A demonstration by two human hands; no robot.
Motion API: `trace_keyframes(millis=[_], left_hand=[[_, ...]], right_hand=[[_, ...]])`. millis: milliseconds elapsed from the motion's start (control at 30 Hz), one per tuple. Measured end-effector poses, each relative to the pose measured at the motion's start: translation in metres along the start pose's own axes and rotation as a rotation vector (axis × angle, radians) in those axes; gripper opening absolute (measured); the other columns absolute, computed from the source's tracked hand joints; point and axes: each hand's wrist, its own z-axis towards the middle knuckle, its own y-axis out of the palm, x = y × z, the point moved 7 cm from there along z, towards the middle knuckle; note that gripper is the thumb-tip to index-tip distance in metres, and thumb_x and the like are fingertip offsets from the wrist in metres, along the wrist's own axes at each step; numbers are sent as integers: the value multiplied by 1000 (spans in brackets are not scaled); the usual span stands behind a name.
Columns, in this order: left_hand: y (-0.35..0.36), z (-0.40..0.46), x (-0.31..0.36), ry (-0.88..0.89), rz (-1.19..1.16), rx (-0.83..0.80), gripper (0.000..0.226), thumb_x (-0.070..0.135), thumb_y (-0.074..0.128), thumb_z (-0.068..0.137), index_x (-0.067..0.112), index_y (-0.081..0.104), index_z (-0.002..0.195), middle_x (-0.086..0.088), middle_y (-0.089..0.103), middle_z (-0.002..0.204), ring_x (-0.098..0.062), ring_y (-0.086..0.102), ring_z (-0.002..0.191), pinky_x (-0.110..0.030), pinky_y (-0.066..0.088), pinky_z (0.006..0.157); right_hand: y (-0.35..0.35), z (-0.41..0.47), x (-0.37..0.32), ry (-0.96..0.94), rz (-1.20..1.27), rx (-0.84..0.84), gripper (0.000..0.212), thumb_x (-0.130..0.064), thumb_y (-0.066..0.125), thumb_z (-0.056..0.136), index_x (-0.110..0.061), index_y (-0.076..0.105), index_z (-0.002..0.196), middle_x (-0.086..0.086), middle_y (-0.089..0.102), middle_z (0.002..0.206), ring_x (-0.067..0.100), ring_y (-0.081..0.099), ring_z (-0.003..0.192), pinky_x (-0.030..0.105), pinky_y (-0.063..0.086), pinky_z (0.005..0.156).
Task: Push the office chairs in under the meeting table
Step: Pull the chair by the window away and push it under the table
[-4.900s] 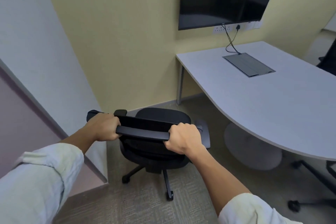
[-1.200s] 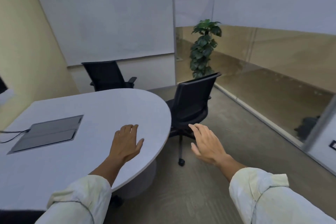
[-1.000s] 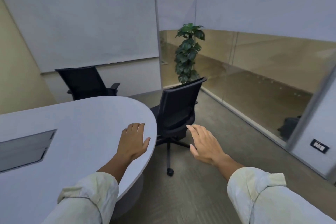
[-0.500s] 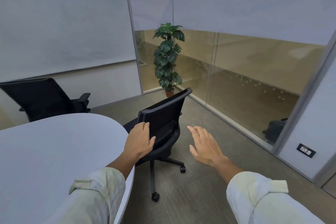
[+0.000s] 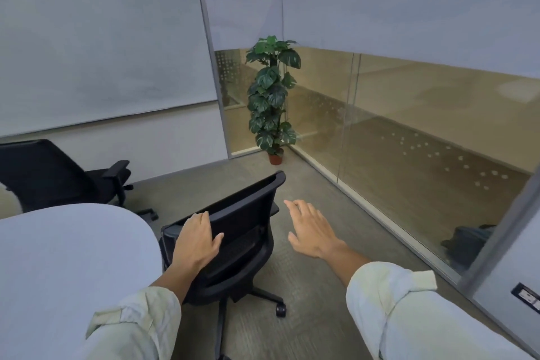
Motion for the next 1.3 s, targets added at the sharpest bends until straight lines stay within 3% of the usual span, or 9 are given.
trace_keyframes(millis=[200,267,333,433,700,833,1000,1133,1300], left_hand=[[19,45,-13,-123,-163,-104,51,54,61,94,8,64,116,-9,68,112,-26,63,101,-37,51,85],[22,58,-25,-137,-163,-164,57,70,58,85,15,68,97,-2,71,91,-19,65,82,-33,50,70],[26,69,-36,-148,-57,-205,70,90,48,73,21,61,71,5,62,65,-13,59,60,-29,44,56],[36,80,-46,-203,84,-231,86,106,30,60,21,47,52,8,53,50,-11,53,49,-27,37,50],[49,72,-47,-292,131,-241,90,109,23,53,21,42,51,7,50,50,-10,50,47,-28,27,47],[49,63,-24,-350,116,-214,90,108,24,56,21,47,54,7,53,54,-8,50,49,-25,26,48],[52,51,31,-444,143,-182,98,108,22,55,16,54,57,3,57,56,-12,52,51,-29,32,48],[54,35,88,-544,168,-195,104,108,21,56,12,60,62,2,60,58,-15,55,53,-34,42,52],[56,7,157,-652,250,-152,95,108,19,57,19,50,56,5,53,54,-12,49,48,-31,30,48]], right_hand=[[19,84,11,-223,44,-104,73,-29,60,90,-15,28,155,10,32,158,30,33,141,46,33,114],[29,110,5,-326,52,-84,68,-34,59,91,-16,36,152,8,36,157,28,35,140,44,32,114],[41,134,3,-397,50,-90,65,-43,59,92,-16,42,148,7,45,148,28,41,133,44,35,111],[55,169,5,-492,24,-96,65,-64,49,93,-17,54,137,3,57,132,24,49,120,42,42,102],[78,220,27,-655,-76,-306,82,-92,23,82,-21,63,83,-3,64,70,17,59,66,39,51,66],[81,226,35,-729,-106,-257,88,-100,19,74,-17,44,56,-5,48,50,13,48,48,36,39,53],[77,222,68,-802,-45,-225,85,-104,23,68,-20,28,51,-7,32,41,14,34,40,35,30,48],[65,209,98,-890,-17,-228,86,-104,25,66,-21,28,48,-8,31,38,13,35,36,32,25,44],[52,191,127,-1070,-13,-217,87,-103,22,69,-20,30,45,-7,32,37,14,36,35,33,23,42]])
